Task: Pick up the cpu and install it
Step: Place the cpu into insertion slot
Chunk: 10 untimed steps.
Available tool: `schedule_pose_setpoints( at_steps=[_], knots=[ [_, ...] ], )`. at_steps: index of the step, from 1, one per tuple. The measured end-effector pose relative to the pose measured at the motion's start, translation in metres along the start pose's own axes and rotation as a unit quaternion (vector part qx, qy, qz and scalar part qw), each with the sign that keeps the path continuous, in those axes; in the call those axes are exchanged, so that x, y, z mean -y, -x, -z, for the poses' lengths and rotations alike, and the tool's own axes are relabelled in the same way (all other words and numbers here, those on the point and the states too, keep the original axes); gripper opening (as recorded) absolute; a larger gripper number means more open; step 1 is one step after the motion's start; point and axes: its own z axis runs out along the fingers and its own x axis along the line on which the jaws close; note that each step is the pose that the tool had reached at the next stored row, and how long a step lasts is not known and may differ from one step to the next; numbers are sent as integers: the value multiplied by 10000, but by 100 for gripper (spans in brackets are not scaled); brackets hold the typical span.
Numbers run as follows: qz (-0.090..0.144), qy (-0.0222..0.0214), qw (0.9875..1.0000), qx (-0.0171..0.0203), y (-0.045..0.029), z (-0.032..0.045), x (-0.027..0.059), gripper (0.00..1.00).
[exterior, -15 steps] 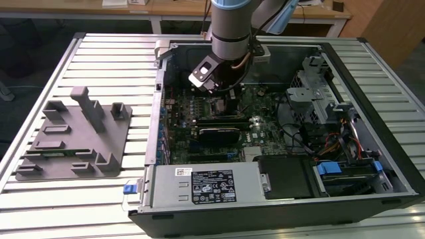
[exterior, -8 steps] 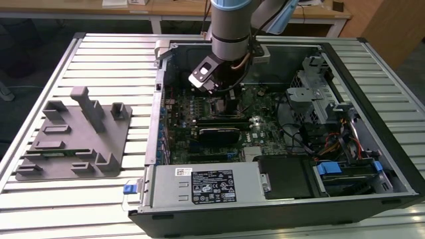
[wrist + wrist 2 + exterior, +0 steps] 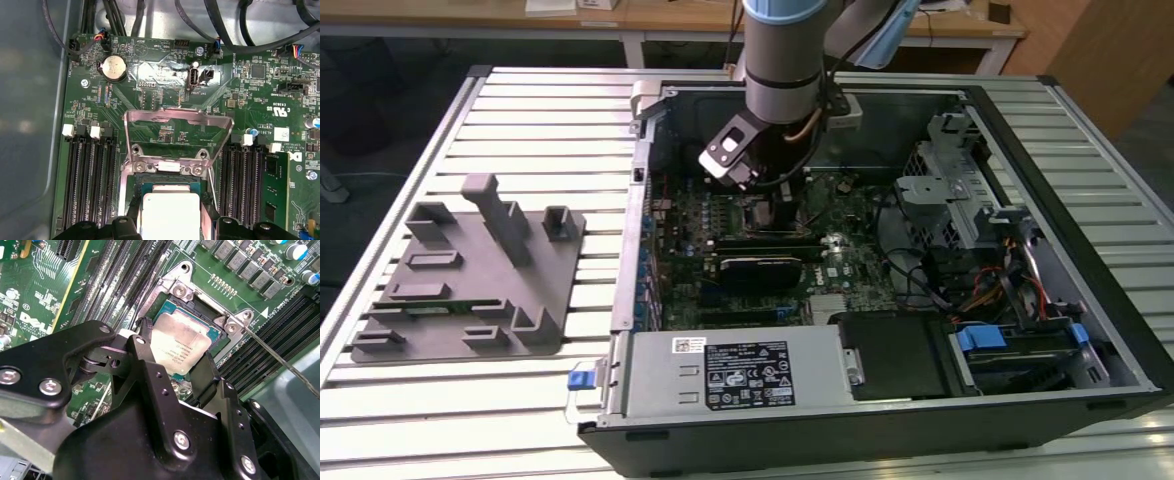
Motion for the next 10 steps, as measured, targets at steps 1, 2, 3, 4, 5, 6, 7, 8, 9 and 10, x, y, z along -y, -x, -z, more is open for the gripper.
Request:
schedule_pose_setpoints(
  at_steps=[1, 2, 3, 4, 5, 6, 7, 8, 9, 10],
  knots=[
    [-2, 0, 10000, -4, 0, -3, 0, 55],
    [-5, 0, 10000, -10, 0, -6, 0, 55],
    [-8, 1, 10000, -18, 0, -10, 0, 55],
    [-13, 2, 10000, -24, 0, -13, 1, 55],
    [-18, 2, 10000, -28, -1, -15, 1, 55],
    [-21, 2, 10000, -29, 0, -16, 1, 55],
    [-23, 1, 10000, -29, 0, -17, 1, 55],
    [-27, 1, 10000, -30, -1, -19, 1, 55],
    [-30, 2, 10000, -30, -1, -22, 1, 55],
    [-33, 1, 10000, -32, -1, -25, 2, 55]
  ],
)
